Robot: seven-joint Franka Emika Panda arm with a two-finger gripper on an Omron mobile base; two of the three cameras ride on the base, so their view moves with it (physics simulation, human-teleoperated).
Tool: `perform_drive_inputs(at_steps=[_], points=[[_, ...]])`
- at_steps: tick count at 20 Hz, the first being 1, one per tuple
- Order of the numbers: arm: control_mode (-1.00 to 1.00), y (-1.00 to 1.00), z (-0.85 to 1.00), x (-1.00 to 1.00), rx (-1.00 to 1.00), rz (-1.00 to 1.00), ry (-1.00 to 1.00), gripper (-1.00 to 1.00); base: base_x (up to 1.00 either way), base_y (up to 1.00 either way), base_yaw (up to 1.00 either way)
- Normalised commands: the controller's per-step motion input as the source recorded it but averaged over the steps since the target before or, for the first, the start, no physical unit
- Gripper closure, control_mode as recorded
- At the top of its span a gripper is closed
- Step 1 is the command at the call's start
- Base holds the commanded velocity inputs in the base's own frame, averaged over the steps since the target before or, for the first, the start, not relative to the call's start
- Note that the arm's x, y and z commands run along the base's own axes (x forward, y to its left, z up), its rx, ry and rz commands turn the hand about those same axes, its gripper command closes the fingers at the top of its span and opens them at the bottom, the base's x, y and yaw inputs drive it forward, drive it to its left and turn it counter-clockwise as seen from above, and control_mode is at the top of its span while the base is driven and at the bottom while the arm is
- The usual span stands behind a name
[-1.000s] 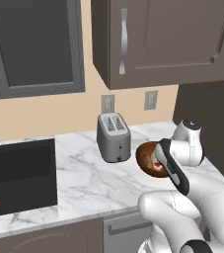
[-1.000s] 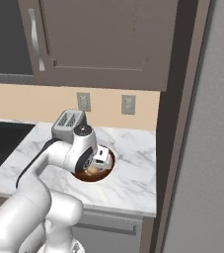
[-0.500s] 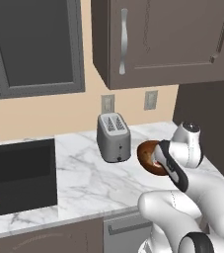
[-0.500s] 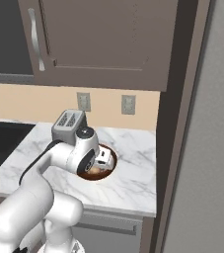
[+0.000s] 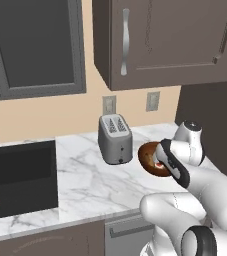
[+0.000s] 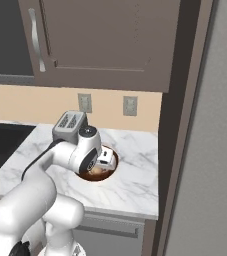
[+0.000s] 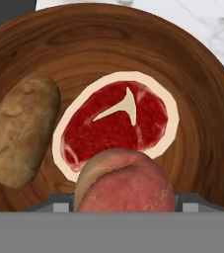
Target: Take the steak, potato, and peach from the freezer and place them in the bowl on the counter.
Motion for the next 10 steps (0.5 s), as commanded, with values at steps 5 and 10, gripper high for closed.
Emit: perform_drive_inputs(at_steps=[5,10], points=[[-1.00,0.00,0.00,0.00,0.00,0.00,0.00,-1.00,0.00,0.00,0.00],[-1.00,0.00,0.00,0.00,0.00,0.00,0.00,-1.00,0.00,0.00,0.00]])
